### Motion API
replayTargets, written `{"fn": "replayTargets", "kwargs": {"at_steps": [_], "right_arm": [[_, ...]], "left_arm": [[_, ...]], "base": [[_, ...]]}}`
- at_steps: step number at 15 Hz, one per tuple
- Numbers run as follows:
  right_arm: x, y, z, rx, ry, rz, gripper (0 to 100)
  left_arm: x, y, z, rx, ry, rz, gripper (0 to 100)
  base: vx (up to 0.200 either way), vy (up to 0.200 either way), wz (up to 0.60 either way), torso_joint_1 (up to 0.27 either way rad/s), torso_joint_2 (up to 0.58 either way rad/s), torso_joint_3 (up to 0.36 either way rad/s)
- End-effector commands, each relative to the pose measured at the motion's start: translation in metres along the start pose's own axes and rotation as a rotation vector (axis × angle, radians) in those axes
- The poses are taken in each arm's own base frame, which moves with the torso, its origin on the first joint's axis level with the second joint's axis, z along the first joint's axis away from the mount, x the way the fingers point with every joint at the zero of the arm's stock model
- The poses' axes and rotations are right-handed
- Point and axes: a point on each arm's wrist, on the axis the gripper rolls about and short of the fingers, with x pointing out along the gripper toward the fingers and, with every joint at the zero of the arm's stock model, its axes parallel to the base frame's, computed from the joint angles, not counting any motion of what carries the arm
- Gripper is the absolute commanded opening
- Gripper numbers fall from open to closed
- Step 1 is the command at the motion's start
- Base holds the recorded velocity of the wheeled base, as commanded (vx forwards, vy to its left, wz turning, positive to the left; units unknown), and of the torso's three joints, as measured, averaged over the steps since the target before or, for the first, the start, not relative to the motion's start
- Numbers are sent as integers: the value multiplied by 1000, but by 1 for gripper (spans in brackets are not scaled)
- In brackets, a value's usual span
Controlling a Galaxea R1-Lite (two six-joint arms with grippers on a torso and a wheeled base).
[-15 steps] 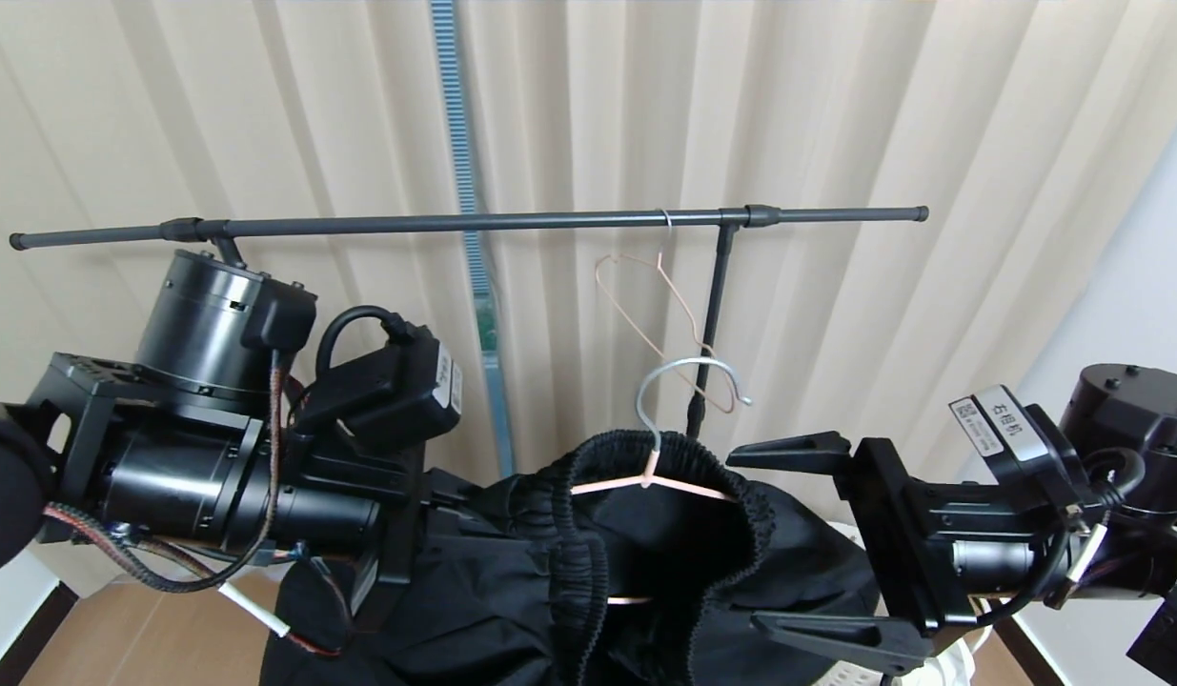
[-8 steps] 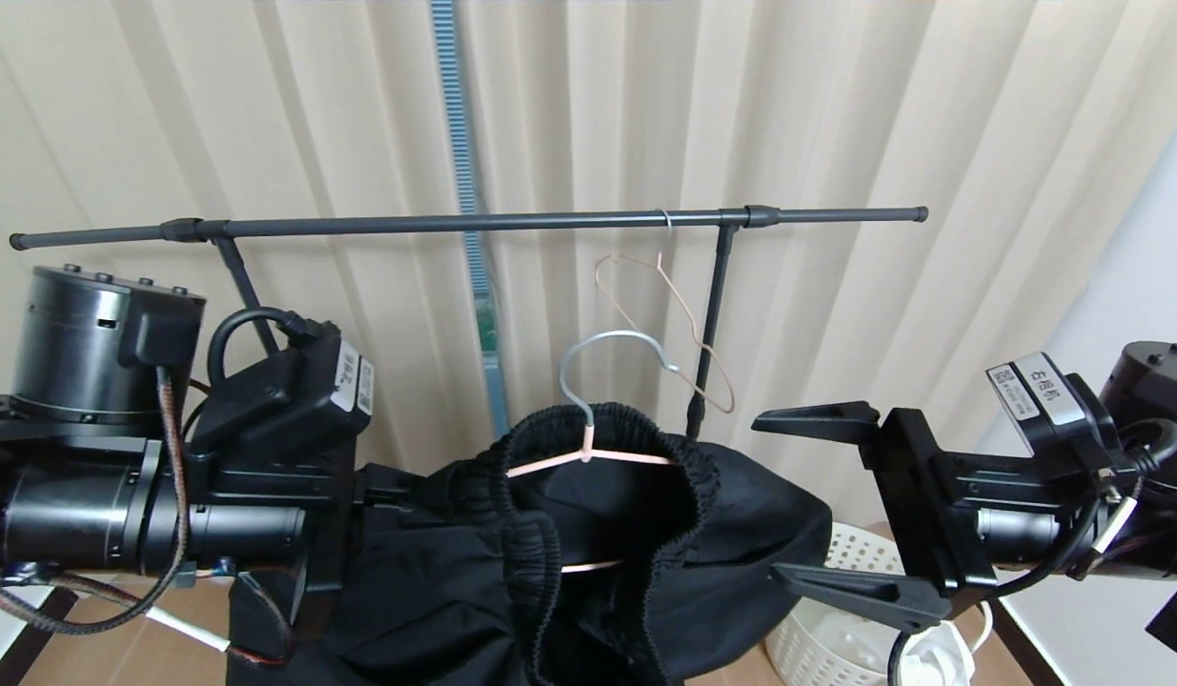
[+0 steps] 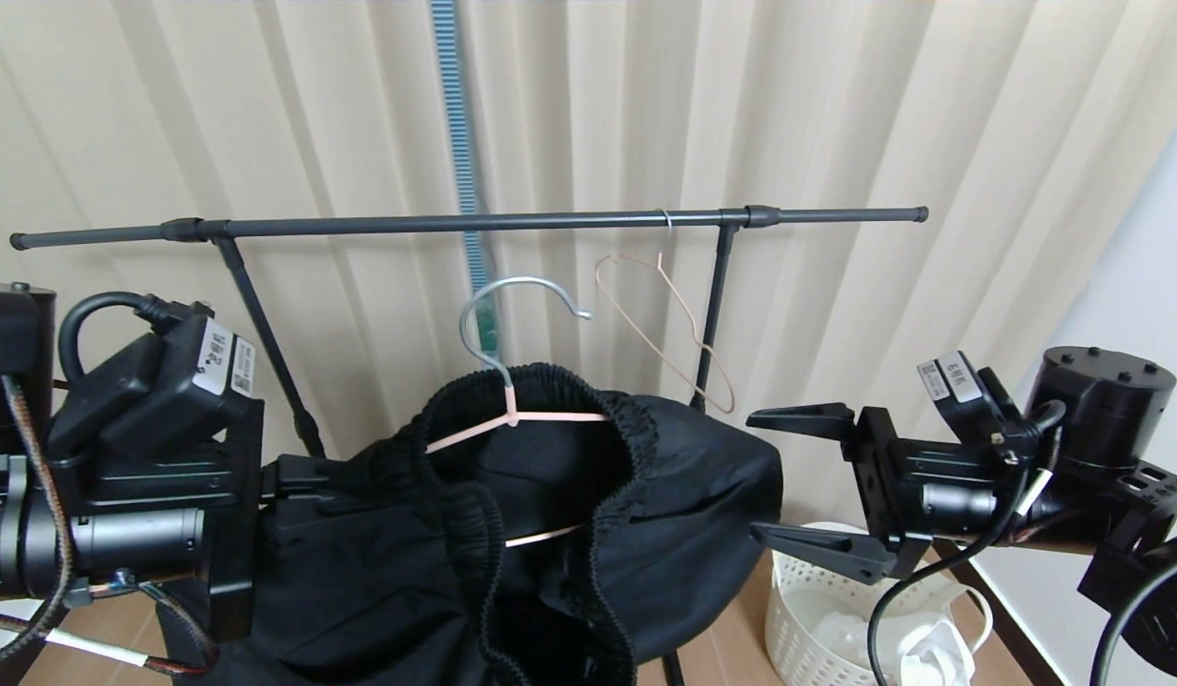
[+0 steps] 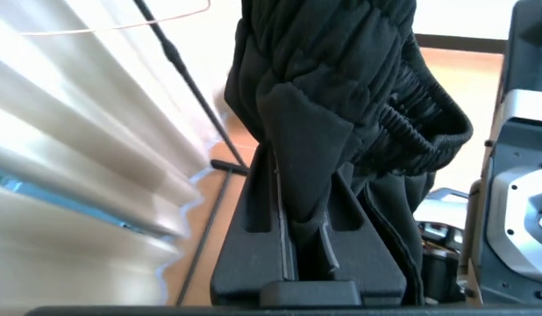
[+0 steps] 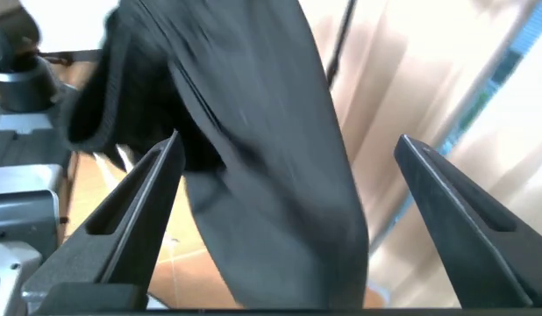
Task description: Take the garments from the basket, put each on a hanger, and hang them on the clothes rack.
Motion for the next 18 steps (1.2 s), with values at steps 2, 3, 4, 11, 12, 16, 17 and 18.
{"fn": "replayTargets", "kwargs": {"at_steps": [2, 3, 4, 11, 12, 16, 17, 18], "right_arm": [[6, -9, -20, 39, 30, 7, 100], [7, -11, -24, 31, 36, 15, 100], [10, -13, -33, 20, 52, 21, 100], [25, -30, -71, 72, 109, 35, 100], [28, -33, -75, 79, 113, 36, 100], [32, -38, -82, 90, 122, 30, 100], [32, -38, -83, 92, 125, 30, 0], [32, -38, -83, 94, 125, 30, 0]], "left_arm": [[-9, 2, 2, 0, -12, 39, 0], [-9, 2, 2, -5, -16, 42, 0], [-9, 3, 3, -9, -25, 47, 0], [-12, 3, 9, -13, -59, 68, 0], [-12, 3, 9, -22, -62, 69, 0], [-14, 2, 11, -26, -70, 73, 0], [-15, 2, 12, -41, -73, 74, 0], [-15, 2, 12, -43, -74, 74, 0]], "base": [[0, 0, 0, 0, 0, 0], [0, 0, 0, 0, 0, 0], [0, 0, 0, 0, 0, 0], [0, 0, 0, 0, 0, 0], [0, 0, 0, 0, 0, 0], [0, 0, 0, 0, 0, 0], [0, 0, 0, 0, 0, 0], [0, 0, 0, 0, 0, 0]]}}
